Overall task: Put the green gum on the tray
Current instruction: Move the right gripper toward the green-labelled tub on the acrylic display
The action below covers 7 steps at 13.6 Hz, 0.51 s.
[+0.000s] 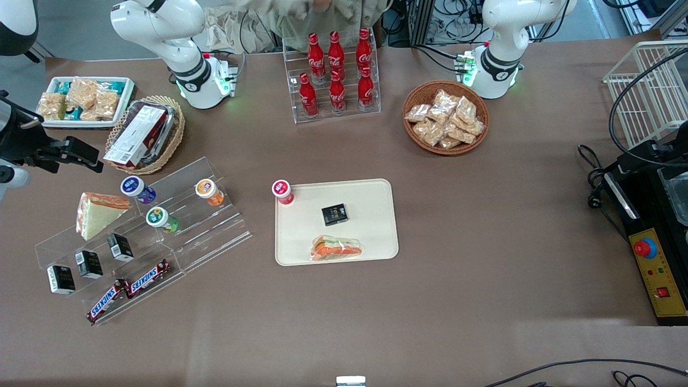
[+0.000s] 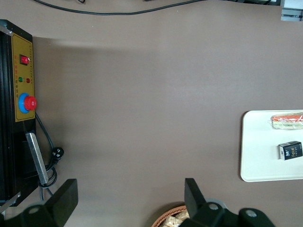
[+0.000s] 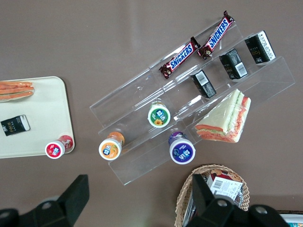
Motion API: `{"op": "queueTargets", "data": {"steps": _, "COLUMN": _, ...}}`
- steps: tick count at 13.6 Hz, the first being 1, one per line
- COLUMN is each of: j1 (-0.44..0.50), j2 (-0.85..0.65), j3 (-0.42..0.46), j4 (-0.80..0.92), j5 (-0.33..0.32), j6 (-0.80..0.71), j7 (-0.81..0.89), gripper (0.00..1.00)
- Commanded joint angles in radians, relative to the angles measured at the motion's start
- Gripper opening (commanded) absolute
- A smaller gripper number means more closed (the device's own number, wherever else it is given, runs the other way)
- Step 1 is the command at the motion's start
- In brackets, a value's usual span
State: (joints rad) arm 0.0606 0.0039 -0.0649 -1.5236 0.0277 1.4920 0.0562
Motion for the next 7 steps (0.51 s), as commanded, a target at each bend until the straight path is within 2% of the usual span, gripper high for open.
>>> {"op": "queueTargets", "data": {"steps": 1, "j1": 0.007, "j2": 0.005, "j3": -0.009, "j4": 0.008, "j5": 0.017, "j6": -0.006, "j7": -0.006, "gripper": 0.97}}
{"op": "queueTargets", "data": {"steps": 4, "j1": 0.010, "j2": 0.008, "j3": -0.009, "j4": 0.008, "j5": 0.014, "j6": -0.006, "j7": -0.044, "gripper": 0.97}}
{"op": "queueTargets", "data": {"steps": 7, "j1": 0.007, "j2": 0.021, "j3": -0.013, "j4": 0.002, "j5": 0.017, "j6": 0.028, "j7": -0.272, "gripper": 0.97}}
